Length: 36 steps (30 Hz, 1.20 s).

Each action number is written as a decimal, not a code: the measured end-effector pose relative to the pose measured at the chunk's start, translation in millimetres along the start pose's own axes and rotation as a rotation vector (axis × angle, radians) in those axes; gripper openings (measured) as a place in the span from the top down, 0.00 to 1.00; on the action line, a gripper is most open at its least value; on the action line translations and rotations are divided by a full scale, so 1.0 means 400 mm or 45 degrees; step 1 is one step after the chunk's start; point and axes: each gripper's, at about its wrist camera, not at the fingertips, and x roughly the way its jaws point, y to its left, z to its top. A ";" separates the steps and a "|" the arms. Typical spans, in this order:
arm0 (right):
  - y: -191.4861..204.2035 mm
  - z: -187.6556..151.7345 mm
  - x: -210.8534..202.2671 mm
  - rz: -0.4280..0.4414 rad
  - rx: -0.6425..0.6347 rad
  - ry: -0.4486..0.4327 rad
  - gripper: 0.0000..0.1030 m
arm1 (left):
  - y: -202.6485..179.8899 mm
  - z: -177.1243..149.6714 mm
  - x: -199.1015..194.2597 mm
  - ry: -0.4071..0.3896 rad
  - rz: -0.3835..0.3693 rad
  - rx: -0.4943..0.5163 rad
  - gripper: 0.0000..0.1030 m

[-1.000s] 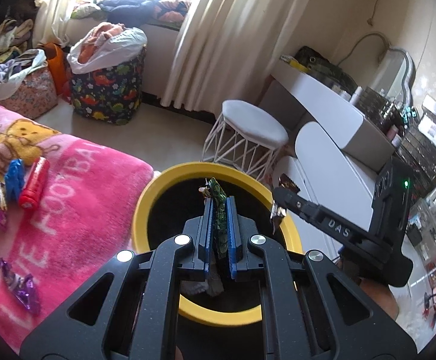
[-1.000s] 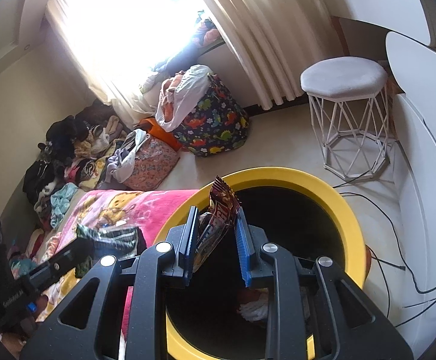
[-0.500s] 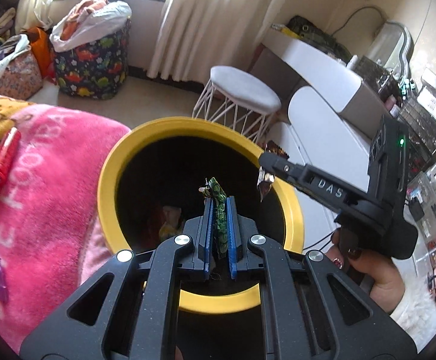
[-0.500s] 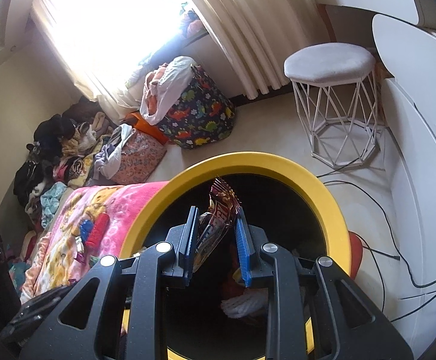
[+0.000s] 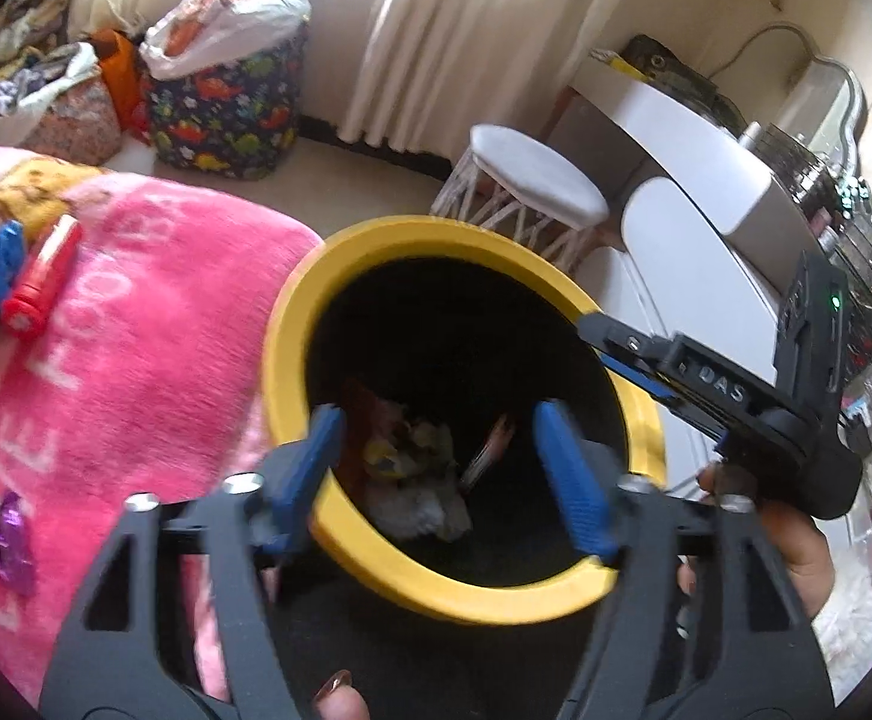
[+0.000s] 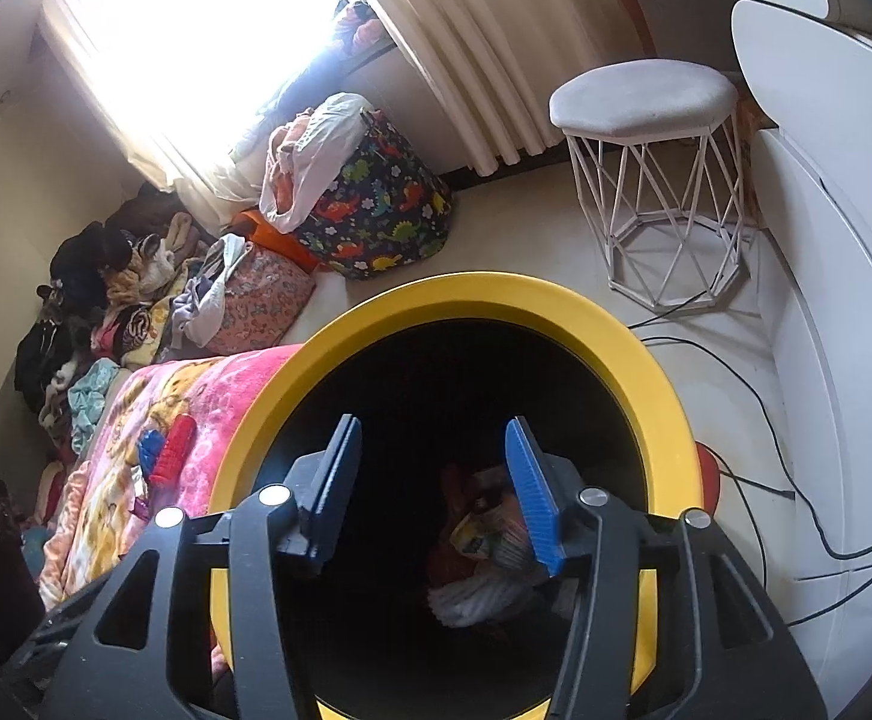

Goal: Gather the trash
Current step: 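Move both open tools back over the blue bag and purple wrappers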

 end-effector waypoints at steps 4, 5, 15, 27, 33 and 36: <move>0.017 0.000 -0.001 -0.006 -0.034 0.001 0.50 | 0.016 0.019 -0.037 -0.074 0.050 0.001 0.14; 0.025 -0.001 -0.002 -0.007 -0.044 -0.001 0.48 | 0.020 0.024 -0.044 -0.092 0.070 0.006 0.11; 0.129 -0.009 -0.006 0.033 -0.176 -0.015 0.43 | 0.095 0.075 -0.123 -0.227 0.184 -0.015 0.11; 0.270 -0.027 0.011 0.114 -0.329 0.003 0.42 | 0.179 0.093 -0.180 -0.296 0.216 -0.091 0.11; 0.323 -0.046 0.026 0.147 -0.388 0.033 0.40 | 0.223 0.096 -0.204 -0.323 0.238 -0.132 0.11; 0.348 -0.057 0.036 0.168 -0.414 0.053 0.39 | 0.245 0.097 -0.215 -0.334 0.250 -0.150 0.11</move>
